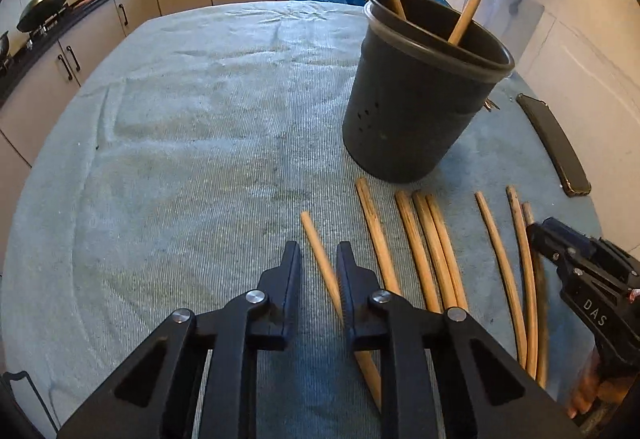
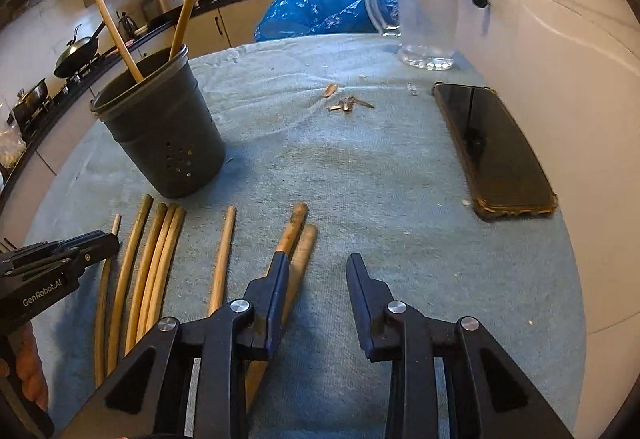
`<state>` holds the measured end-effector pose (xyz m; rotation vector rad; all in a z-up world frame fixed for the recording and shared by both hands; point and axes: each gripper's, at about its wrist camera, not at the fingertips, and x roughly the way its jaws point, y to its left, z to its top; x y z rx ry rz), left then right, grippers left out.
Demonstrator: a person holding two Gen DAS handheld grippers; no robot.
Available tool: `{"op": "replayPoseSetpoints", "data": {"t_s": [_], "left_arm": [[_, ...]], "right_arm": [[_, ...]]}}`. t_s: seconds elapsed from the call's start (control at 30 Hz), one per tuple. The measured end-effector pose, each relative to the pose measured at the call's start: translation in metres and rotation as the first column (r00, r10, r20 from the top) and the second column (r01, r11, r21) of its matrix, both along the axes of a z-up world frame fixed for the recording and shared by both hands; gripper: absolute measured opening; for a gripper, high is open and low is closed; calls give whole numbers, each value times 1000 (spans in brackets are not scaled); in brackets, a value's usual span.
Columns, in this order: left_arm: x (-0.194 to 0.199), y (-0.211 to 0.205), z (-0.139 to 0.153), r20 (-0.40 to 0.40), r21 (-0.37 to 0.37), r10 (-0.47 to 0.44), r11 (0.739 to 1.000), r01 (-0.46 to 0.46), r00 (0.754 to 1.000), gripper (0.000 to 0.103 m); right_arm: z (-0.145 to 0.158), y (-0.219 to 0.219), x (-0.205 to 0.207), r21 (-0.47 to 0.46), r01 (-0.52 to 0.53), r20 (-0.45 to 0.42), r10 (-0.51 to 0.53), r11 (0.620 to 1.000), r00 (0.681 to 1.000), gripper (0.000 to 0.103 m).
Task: Organize utensils
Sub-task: 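Close the left tool on another wooden chopstick, then carry the chopstick upright over the black holder and open the left tool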
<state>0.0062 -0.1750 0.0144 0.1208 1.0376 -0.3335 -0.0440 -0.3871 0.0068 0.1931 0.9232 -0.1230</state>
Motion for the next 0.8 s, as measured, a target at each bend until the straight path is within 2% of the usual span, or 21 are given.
{"op": "replayPoseSetpoints", "data": {"t_s": [0.07,0.13,0.27,0.4,0.53,0.67,0.8], "left_arm": [[-1,-3,0,11,21,-8,1000,8,1000,9],[-3,-1,1,16,30,-28,999,27,999,7],[-13,13,0,7,47,-64,997,64,998,5],[-30,37,2,-21,61,-101,993,102,995,5],[-34,48,1,-57,58,-129,990,132,990,5],[-27,47,1,-98,60,-124,990,130,987,6],[-20,37,0,-110,106,-153,981,165,982,6]], "right_arm": [[-1,7,4,-49,-9,-13,9,999,1000,27],[-1,6,3,-46,-6,-22,5,999,1000,14],[0,-7,-11,-3,-5,-48,5,1000,999,9],[1,-21,-38,19,-31,-86,32,999,996,9],[1,-28,-58,0,-45,-123,45,999,991,10],[2,-25,-57,-25,-54,-180,48,998,982,12],[3,-21,-46,-44,-75,-265,61,996,962,14]]}}
